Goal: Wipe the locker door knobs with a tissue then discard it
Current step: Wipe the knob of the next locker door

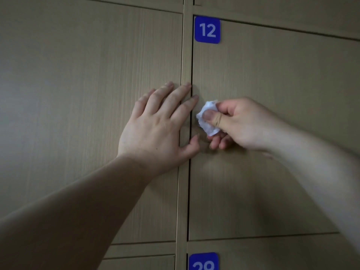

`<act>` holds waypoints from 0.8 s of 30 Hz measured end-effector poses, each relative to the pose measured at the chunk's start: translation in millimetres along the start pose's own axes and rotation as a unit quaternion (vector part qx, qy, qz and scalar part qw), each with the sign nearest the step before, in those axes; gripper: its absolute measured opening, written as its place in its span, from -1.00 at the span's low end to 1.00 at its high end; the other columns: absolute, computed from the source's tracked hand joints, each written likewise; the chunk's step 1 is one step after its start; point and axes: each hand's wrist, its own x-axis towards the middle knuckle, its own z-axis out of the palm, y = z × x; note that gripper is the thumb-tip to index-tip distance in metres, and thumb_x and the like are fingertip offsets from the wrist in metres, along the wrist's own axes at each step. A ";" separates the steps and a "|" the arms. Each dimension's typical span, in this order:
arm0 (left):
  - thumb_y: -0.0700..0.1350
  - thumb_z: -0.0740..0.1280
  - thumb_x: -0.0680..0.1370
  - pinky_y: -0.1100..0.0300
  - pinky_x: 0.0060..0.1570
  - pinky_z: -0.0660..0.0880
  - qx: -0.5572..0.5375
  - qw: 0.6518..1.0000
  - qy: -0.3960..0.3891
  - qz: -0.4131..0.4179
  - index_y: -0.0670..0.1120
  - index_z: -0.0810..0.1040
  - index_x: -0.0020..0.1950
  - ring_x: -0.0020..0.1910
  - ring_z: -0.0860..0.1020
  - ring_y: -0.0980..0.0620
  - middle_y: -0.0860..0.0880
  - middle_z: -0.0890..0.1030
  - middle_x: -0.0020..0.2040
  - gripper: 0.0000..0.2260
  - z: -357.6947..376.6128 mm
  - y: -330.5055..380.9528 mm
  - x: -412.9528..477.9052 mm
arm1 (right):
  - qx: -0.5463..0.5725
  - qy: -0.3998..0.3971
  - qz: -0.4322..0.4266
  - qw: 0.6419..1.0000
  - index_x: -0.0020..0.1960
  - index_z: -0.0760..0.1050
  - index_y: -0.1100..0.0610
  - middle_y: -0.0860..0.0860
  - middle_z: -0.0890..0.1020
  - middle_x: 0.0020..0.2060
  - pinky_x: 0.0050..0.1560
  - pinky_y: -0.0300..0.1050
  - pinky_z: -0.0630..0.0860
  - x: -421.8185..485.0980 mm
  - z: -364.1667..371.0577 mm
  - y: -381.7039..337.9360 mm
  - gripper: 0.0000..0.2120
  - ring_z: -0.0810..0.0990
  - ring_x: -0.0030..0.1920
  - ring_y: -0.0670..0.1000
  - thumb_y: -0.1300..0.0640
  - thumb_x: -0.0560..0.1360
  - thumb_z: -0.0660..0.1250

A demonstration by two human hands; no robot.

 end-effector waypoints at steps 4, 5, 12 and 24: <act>0.30 0.17 0.49 -0.07 0.49 0.15 0.002 1.000 -0.005 0.002 0.01 0.37 0.52 0.54 0.23 -0.09 0.00 0.28 0.57 -0.34 -0.6 0.3 -0.1 | 0.153 0.093 -0.024 0.984 -0.12 0.56 0.06 0.02 0.65 -0.46 -0.46 -0.26 0.50 -11.8 16.0 18.2 -0.79 0.62 -0.47 -0.04 0.14 0.64 0.22; 0.30 0.16 0.49 -0.07 0.49 0.14 0.004 1.000 -0.006 0.003 0.01 0.36 0.53 0.54 0.22 -0.08 0.00 0.28 0.57 -0.34 -1.1 0.3 0.2 | 0.160 0.089 -0.022 0.983 -0.12 0.56 0.08 0.01 0.65 -0.45 -0.46 -0.26 0.51 -12.2 14.9 18.7 -0.79 0.63 -0.47 -0.04 0.16 0.64 0.22; 0.28 0.17 0.49 -0.06 0.49 0.14 0.006 1.000 -0.004 0.001 0.02 0.36 0.53 0.55 0.22 -0.08 0.00 0.28 0.57 -0.34 -1.0 0.0 -0.5 | -0.205 0.090 -0.103 0.969 -0.02 0.62 -0.12 -0.13 0.67 -0.28 -0.30 -0.20 0.53 -14.9 -20.0 21.1 -0.90 0.63 -0.32 -0.10 -0.05 0.46 0.45; 0.27 0.19 0.49 -0.07 0.48 0.16 0.004 1.000 0.013 -0.002 0.01 0.38 0.52 0.54 0.24 -0.09 0.00 0.30 0.56 -0.35 1.9 0.7 -0.8 | -0.267 0.159 -0.138 0.941 -0.17 0.53 -0.09 -0.24 0.57 -0.39 -0.32 -0.43 0.33 -17.7 5.0 16.7 -0.87 0.50 -0.29 -0.32 -0.12 0.48 0.39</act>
